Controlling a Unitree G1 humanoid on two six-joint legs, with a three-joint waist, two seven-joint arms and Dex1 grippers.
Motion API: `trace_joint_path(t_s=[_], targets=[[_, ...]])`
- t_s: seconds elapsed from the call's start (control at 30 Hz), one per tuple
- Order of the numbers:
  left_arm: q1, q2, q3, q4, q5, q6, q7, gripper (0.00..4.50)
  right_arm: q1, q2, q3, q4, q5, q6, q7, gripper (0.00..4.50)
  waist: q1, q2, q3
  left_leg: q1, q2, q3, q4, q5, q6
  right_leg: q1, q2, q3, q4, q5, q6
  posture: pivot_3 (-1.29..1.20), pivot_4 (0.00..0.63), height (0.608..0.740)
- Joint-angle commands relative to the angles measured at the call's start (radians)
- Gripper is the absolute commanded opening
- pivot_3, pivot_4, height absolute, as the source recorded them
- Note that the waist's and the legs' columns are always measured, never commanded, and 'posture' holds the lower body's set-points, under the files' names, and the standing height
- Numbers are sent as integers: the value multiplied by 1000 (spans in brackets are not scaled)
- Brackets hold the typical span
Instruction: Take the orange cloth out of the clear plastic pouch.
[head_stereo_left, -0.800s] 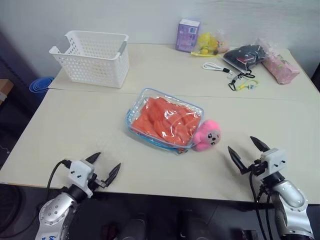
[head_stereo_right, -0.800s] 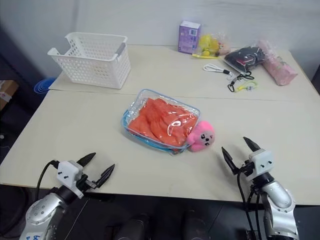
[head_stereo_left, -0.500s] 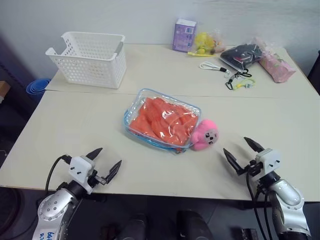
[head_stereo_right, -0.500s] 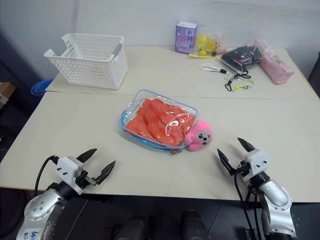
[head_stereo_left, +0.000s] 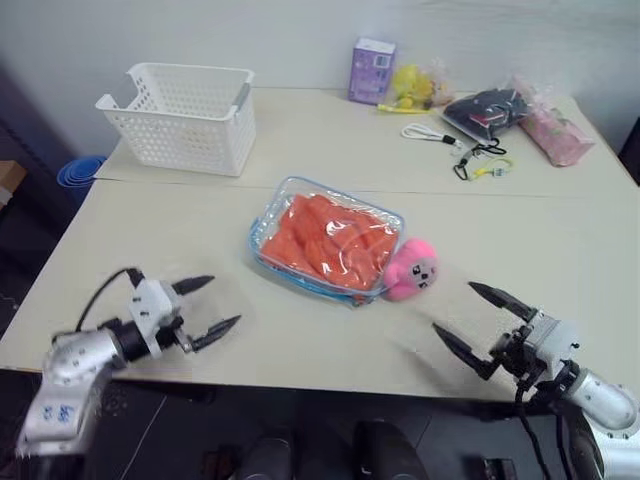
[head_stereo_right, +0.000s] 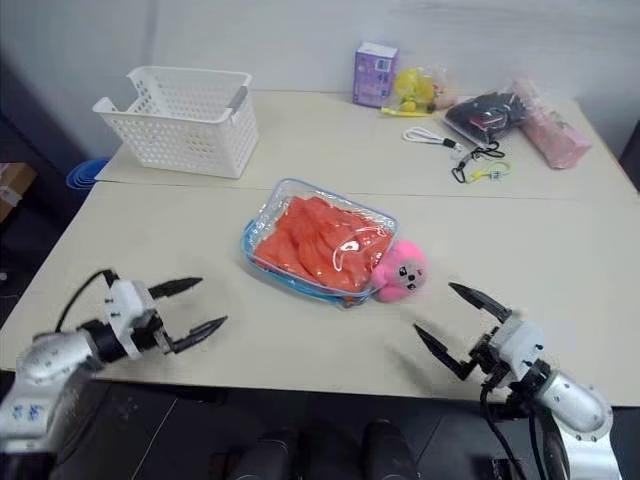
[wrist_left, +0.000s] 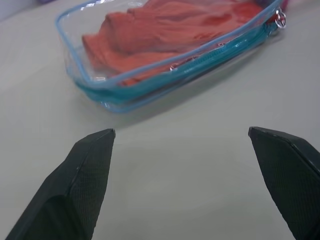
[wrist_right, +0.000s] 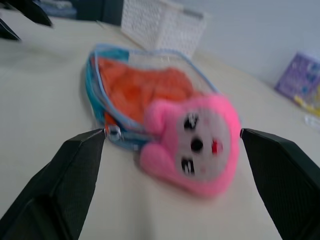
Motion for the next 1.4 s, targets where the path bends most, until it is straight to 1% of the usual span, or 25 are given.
trace_joint_path(t_s=[0.03,0.13,0.23,0.3,0.4,0.47,0.5,0.63,0.73,0.77,0.8,0.83,0.87,0.93,1.0,1.03,1.13,1.23,1.33,1.4], targets=[[-192,0,-94,213,128,-183,-39,4485,42,-18,-12,-33,-1,-35,31,4500,6,0,0,0,-1,0,0,0,0,0,0,0,0,0,0,0,150,740],[-395,-32,-194,446,214,-324,-92,4485,58,-10,-19,-23,-21,-58,24,4500,20,-1,0,-1,-2,0,0,0,1,-1,0,-1,2,0,1,0,150,740],[-585,-93,-280,701,298,-446,-113,4485,69,-2,-25,-27,-39,-63,0,4500,23,-3,1,-2,-3,2,2,0,2,-2,0,-2,3,1,2,0,150,740],[-684,-129,-313,861,352,-518,-77,4485,81,2,-29,-33,-53,-63,-17,4500,23,-4,2,-3,-3,5,3,0,4,-2,1,-4,3,2,3,0,150,740],[-782,-171,-339,1019,390,-586,-61,3890,123,6,-50,-50,-68,-64,-42,4500,21,-7,3,-3,-2,8,2,0,4,-3,3,-5,4,3,5,0,150,740],[-813,-180,-347,1077,404,-620,-64,3328,147,8,-64,-60,-71,-65,-59,4500,19,-8,4,-3,-1,10,2,0,5,-3,4,-4,4,3,5,0,150,740],[-827,-185,-352,1098,408,-628,-81,2954,174,8,-87,-66,-70,-65,-67,4500,18,-8,4,-3,-1,11,2,0,5,-4,5,-3,4,3,5,0,150,740],[-844,-221,-338,1121,371,-600,-164,1690,247,5,-146,-84,-67,-67,-84,4500,22,-9,4,-2,0,12,3,0,5,-3,5,-3,4,3,5,0,150,740],[-792,-284,-324,1012,292,-472,-259,721,303,12,-200,-101,-68,-67,-101,4500,26,-9,4,-2,0,12,4,-1,6,-3,5,-2,4,3,6,0,150,740],[-760,-303,-327,943,266,-415,-283,411,318,16,-217,-105,-67,-66,-108,4500,25,-9,4,-2,0,12,5,-1,6,-3,4,-1,4,3,6,0,150,740],[-709,-327,-340,836,251,-329,-274,153,337,19,-235,-107,-65,-68,-112,4500,24,-9,4,-2,0,12,5,-2,7,-3,3,0,5,3,6,0,150,740],[-669,-342,-348,750,241,-261,-266,19,350,22,-247,-109,-64,-69,-114,4500,22,-8,4,-2,0,12,5,-2,7,-3,3,2,5,3,6,0,150,740],[-612,-367,-362,623,235,-147,-230,19,374,26,-264,-109,-59,-71,-113,4500,22,-8,4,-2,0,12,5,-2,8,-3,2,4,5,3,6,0,150,740],[-528,-405,-385,430,234,27,-168,19,408,29,-289,-105,-49,-72,-107,4500,23,-8,4,-2,0,11,5,-3,8,-2,1,7,4,3,6,0,150,740],[-470,-445,-404,287,238,176,-106,19,433,24,-316,-98,-34,-62,-102,4500,26,-8,4,-3,-1,10,5,-3,8,-2,1,8,4,3,6,0,150,740],[-450,-462,-420,239,244,219,-86,19,438,17,-329,-90,-26,-54,-98,4500,26,-8,4,-3,-1,10,6,-3,8,-2,0,8,3,3,6,0,150,740],[-436,-505,-478,196,308,290,-5,19,435,-11,-352,-63,7,-2,-83,4500,25,-9,4,-2,-1,10,7,-3,8,-1,0,9,1,3,6,0,150,740],[-439,-565,-494,164,306,379,65,19,422,-29,-360,-47,28,42,-69,4500,25,-8,4,0,-1,11,7,-3,8,0,1,9,2,3,6,0,150,740],[-438,-569,-520,151,331,390,93,19,412,-44,-366,-34,57,95,-56,4500,25,-8,4,0,-1,11,7,-2,8,0,1,9,2,3,6,0,150,740],[-435,-575,-511,141,312,411,103,537,405,-54,-381,-22,93,136,-43,4500,25,-8,4,0,-1,11,7,-2,8,0,1,9,2,3,6,0,150,740]])
